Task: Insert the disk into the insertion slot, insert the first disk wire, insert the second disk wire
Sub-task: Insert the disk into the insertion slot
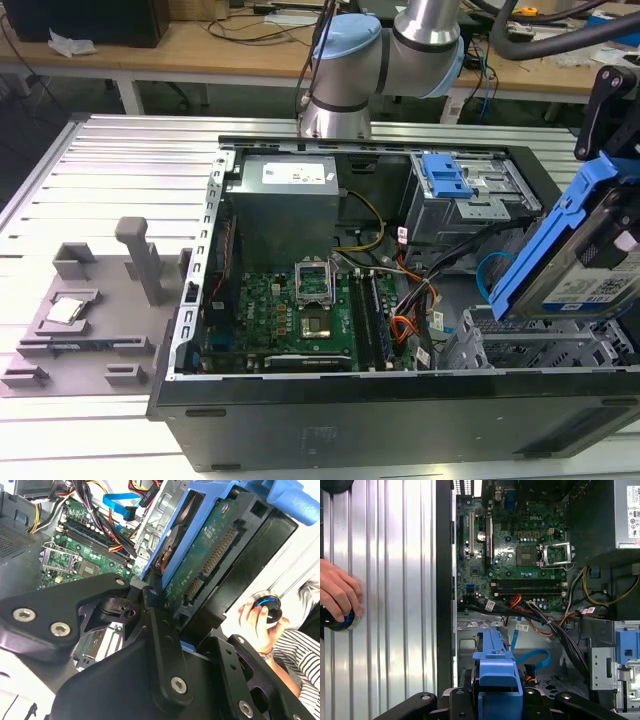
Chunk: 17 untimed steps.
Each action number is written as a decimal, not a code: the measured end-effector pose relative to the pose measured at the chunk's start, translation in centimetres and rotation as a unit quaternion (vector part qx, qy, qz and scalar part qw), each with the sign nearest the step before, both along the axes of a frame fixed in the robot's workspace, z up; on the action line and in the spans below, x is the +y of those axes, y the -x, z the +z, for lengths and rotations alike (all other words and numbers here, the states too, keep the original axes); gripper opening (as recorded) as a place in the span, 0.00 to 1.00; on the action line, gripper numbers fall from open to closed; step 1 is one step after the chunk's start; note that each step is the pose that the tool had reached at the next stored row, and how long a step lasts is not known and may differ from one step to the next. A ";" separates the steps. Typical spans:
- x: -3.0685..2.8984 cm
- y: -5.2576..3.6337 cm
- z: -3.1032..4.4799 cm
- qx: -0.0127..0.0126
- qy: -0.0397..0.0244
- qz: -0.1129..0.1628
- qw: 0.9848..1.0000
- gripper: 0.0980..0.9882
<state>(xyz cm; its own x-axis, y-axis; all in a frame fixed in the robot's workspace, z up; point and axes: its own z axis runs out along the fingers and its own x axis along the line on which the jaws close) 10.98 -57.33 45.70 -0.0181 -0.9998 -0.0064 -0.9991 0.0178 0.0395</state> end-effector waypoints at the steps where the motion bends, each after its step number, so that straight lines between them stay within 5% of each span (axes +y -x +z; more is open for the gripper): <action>1: 0.00 0.00 -0.10 0.000 0.000 0.000 1.000 0.30; 17: 0.00 0.00 -2.04 0.000 0.000 0.000 1.000 0.30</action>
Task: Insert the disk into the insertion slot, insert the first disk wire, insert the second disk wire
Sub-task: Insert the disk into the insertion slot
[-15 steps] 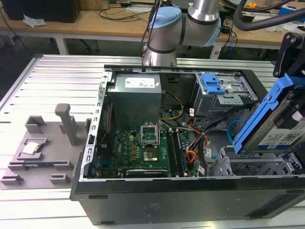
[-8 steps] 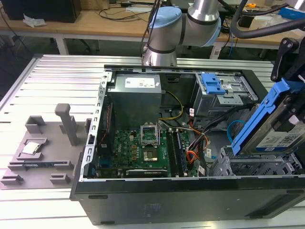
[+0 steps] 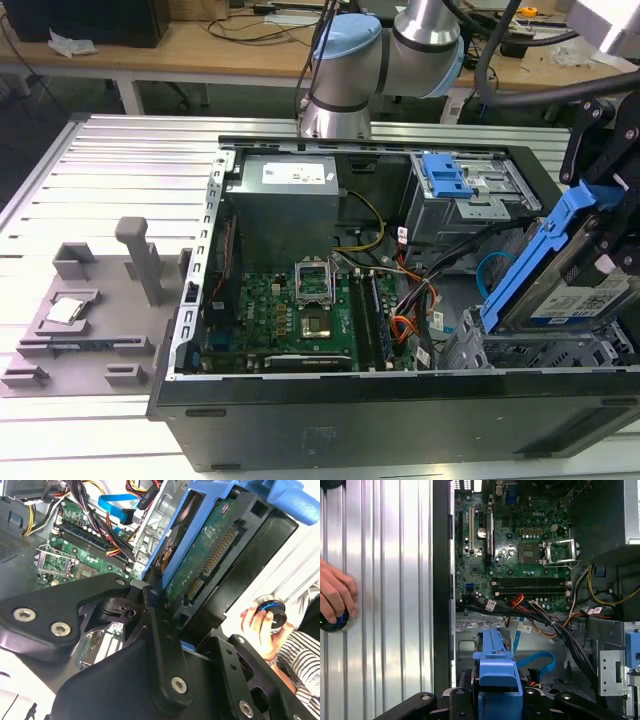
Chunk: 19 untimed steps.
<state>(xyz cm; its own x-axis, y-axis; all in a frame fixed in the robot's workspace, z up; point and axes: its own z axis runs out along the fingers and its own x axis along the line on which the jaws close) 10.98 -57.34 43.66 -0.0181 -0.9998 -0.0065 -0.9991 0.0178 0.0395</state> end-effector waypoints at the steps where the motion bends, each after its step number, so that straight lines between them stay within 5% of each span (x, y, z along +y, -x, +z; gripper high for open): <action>1: 0.00 0.00 -0.09 0.000 0.000 0.000 1.000 0.30; 19: 1.12 -0.53 -1.18 0.000 0.000 0.000 1.000 0.30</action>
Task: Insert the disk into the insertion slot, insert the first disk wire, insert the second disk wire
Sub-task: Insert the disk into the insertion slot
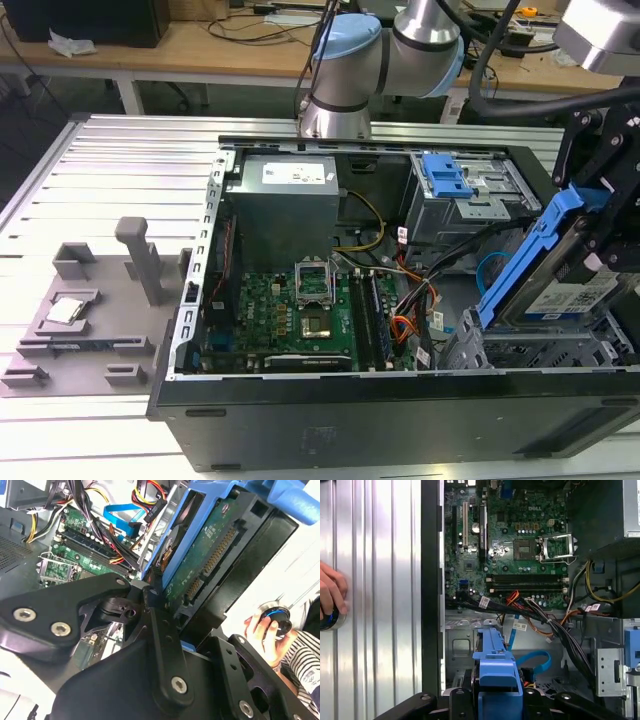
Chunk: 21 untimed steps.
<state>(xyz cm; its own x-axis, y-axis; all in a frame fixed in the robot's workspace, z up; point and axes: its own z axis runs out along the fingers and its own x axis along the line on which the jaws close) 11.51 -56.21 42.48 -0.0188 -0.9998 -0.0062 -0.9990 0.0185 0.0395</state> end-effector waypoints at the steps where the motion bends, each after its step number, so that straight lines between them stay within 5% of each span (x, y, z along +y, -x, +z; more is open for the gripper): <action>1: 0.01 -0.01 -0.14 0.000 0.000 0.000 1.000 0.30; 18: 0.05 -0.02 -3.32 0.000 0.000 0.000 1.000 0.30; 21: 0.05 -0.02 -3.33 0.000 0.000 0.000 1.000 0.30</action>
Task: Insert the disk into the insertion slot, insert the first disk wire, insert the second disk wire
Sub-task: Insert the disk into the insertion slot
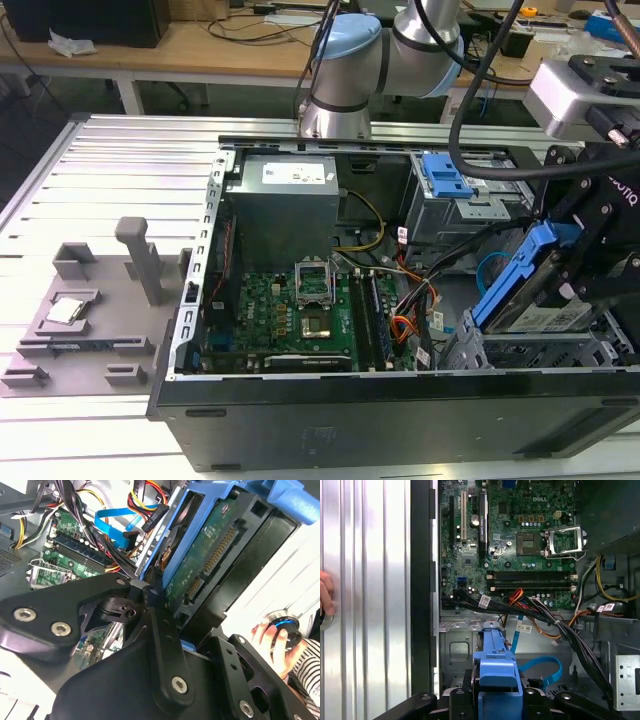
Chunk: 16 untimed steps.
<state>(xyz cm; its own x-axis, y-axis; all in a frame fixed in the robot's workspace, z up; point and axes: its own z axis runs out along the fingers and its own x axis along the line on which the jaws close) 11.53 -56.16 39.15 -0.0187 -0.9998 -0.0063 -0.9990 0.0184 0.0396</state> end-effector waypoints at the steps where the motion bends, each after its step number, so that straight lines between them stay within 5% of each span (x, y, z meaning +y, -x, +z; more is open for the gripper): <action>1: 0.00 0.00 0.00 0.000 0.000 0.000 1.000 0.31; 3: 0.00 0.00 -0.01 0.000 0.000 0.000 1.000 0.39; 6: 0.00 0.00 -0.02 0.000 0.000 0.000 1.000 0.37; 10: 0.00 0.00 -0.04 0.000 0.000 0.000 1.000 0.02; 16: 0.00 0.00 -0.07 0.000 0.000 0.000 1.000 0.01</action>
